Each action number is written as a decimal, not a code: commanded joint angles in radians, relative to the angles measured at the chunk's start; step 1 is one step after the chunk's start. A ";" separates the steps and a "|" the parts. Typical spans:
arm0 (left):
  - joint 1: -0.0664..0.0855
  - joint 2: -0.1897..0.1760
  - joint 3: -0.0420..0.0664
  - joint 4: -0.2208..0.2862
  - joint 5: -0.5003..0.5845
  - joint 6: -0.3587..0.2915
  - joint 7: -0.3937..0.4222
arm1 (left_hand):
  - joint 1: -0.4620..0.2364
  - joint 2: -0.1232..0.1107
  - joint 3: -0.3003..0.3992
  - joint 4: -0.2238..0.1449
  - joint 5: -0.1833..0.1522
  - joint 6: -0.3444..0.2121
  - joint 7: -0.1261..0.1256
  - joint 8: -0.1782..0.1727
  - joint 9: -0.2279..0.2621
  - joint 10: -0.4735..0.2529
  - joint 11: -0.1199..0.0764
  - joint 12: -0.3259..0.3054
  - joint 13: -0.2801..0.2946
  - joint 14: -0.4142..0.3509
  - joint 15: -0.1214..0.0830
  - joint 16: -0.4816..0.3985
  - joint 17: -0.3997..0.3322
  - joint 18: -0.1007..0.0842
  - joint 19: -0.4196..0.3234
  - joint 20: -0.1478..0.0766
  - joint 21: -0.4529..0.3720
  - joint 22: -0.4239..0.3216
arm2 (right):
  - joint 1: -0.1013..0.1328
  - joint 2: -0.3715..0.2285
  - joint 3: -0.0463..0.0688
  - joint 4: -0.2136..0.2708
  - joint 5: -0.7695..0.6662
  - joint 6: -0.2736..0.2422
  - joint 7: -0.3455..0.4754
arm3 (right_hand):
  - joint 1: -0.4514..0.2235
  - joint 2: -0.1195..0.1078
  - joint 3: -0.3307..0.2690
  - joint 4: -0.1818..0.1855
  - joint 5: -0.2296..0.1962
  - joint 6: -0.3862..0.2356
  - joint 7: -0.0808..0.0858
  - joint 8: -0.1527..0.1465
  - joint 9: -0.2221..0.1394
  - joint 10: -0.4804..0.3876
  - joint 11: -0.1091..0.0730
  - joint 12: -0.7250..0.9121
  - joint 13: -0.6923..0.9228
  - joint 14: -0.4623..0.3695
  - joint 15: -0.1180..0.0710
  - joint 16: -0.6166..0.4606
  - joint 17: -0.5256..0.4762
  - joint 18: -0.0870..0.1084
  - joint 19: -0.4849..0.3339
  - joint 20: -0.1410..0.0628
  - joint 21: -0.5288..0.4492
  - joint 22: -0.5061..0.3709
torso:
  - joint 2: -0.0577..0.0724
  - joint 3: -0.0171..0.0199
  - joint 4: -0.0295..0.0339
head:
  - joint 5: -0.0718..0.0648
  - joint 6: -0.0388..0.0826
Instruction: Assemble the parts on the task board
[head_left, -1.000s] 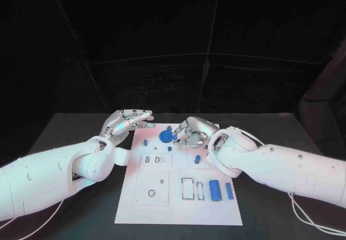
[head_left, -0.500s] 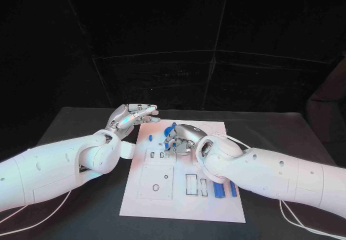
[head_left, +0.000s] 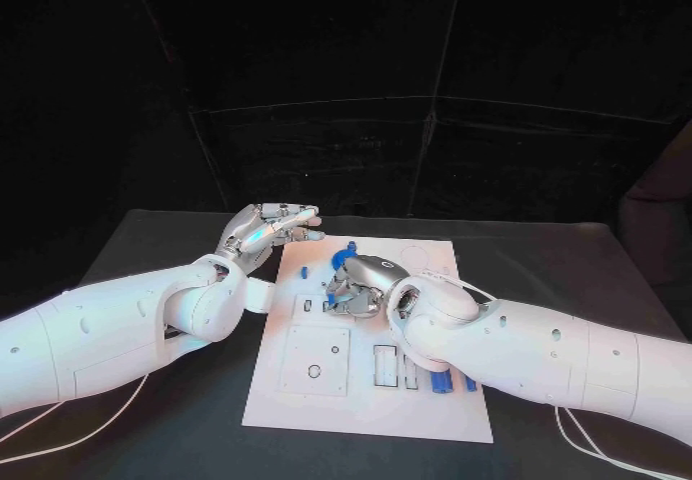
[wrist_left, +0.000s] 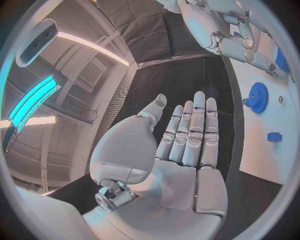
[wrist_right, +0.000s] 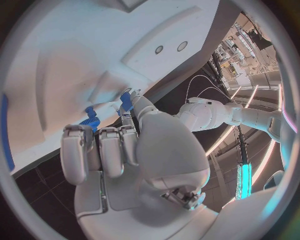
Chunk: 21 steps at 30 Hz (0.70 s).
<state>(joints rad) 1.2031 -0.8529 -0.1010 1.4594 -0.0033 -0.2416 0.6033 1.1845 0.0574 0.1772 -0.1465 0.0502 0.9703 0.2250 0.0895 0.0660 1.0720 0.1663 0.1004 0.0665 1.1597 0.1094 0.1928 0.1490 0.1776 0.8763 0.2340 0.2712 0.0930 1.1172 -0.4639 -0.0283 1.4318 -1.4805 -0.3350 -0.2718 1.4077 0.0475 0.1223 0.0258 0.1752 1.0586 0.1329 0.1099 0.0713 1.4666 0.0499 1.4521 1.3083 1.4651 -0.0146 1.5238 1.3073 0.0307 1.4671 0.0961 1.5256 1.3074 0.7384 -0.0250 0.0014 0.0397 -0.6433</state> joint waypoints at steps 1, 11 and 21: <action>0.002 0.002 0.001 0.000 0.005 0.007 0.007 | 0.001 0.009 -0.001 -0.006 0.002 0.008 0.001 -0.007 0.000 0.005 -0.001 -0.006 0.000 0.001 0.005 -0.006 0.001 0.008 0.007 -0.001 -0.006 -0.001 | 0.000 0.001 0.000 -0.001 -0.029 0.029 -0.009 | -0.011 -0.002 0.005 -0.001 0.004 0.009 -0.004 0.001 0.002 0.029 -0.004 0.001 0.152 0.081 -0.008 -0.002 0.145 -0.007 0.030 -0.005 0.005 0.168 | 0.000 0.0007 -0.0007 | 0.001 -0.002; 0.002 0.003 0.001 -0.003 0.005 0.008 0.006 | 0.000 0.009 0.000 -0.007 0.002 0.008 0.001 -0.007 0.000 0.006 -0.001 -0.006 0.000 0.001 0.005 -0.006 0.001 0.008 0.007 -0.001 -0.006 -0.001 | -0.002 -0.009 0.000 -0.001 -0.039 0.062 -0.014 | -0.019 -0.010 0.008 -0.002 0.011 0.005 -0.002 -0.003 0.000 0.027 -0.003 -0.002 0.149 0.081 -0.007 -0.002 0.144 -0.007 0.029 -0.005 0.004 0.167 | -0.001 0.0005 0.0002 | 0.001 -0.004; 0.002 0.006 0.001 -0.007 0.005 0.011 0.004 | 0.000 0.009 0.000 -0.007 0.002 0.008 0.001 -0.007 0.000 0.006 -0.001 -0.006 0.000 0.001 0.005 -0.006 0.001 0.008 0.007 -0.001 -0.006 -0.001 | -0.002 -0.009 0.000 -0.003 -0.058 0.096 -0.030 | -0.027 -0.017 0.010 -0.002 0.013 -0.001 0.001 -0.007 -0.001 0.025 -0.001 -0.004 0.148 0.080 -0.006 -0.003 0.142 -0.007 0.027 -0.004 0.003 0.165 | 0.000 0.0017 -0.0006 | 0.003 -0.007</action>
<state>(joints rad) 1.2032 -0.8484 -0.1010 1.4527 -0.0023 -0.2411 0.6027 1.1846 0.0574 0.1772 -0.1465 0.0502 0.9703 0.2250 0.0895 0.0661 1.0720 0.1663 0.1005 0.0665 1.1597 0.1093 0.1928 0.1488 0.1775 0.8763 0.2340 0.2712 0.0931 1.1184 -0.4710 -0.0248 1.4309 -1.5174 -0.2868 -0.2788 1.3907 0.0304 0.1251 0.0229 0.1808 1.0581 0.1296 0.1006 0.0716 1.4667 0.0499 1.4520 1.3078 1.4651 -0.0146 1.5237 1.3073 0.0306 1.4671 0.0962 1.5255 1.3074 0.7381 -0.0233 0.0008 0.0421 -0.6491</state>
